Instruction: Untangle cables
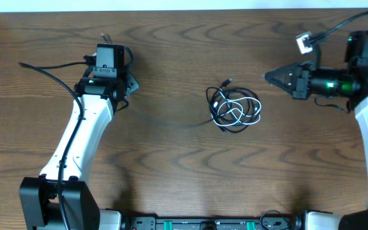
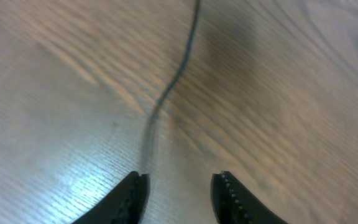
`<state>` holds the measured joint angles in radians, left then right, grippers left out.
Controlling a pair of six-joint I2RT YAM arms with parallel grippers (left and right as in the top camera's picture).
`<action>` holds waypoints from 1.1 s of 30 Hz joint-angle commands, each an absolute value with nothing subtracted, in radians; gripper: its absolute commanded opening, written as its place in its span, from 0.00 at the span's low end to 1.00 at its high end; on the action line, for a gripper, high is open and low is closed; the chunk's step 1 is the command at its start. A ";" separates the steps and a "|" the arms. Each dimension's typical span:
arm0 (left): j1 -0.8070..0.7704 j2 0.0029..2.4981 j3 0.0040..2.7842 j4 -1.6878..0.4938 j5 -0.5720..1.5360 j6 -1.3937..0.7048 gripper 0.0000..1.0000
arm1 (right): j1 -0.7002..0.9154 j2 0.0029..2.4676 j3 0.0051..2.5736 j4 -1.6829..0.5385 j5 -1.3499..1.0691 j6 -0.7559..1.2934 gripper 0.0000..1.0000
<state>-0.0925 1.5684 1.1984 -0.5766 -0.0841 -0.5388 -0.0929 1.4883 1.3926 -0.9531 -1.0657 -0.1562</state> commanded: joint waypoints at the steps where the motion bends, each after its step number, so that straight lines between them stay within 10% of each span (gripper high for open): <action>1: -0.091 1.579 1.197 -0.575 0.038 -0.418 0.51 | -0.062 1.525 1.393 -0.954 -0.933 -0.118 0.01; 7: -0.091 1.552 1.223 -0.564 0.212 -0.292 0.75 | -0.047 1.583 1.393 -0.952 -0.728 -0.029 0.27; 16: -0.194 1.591 1.218 -0.506 0.439 -0.239 0.83 | -0.073 1.606 1.393 -0.923 -0.615 -0.023 0.62; 33: -0.401 1.920 1.217 -0.216 0.505 -0.207 0.79 | -0.097 1.606 1.393 -0.938 -0.567 -0.023 0.68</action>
<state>-0.4030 1.8820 1.1992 -0.2264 0.4923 -0.2276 -0.0952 1.6058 1.3926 -0.9356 -0.5678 -0.0296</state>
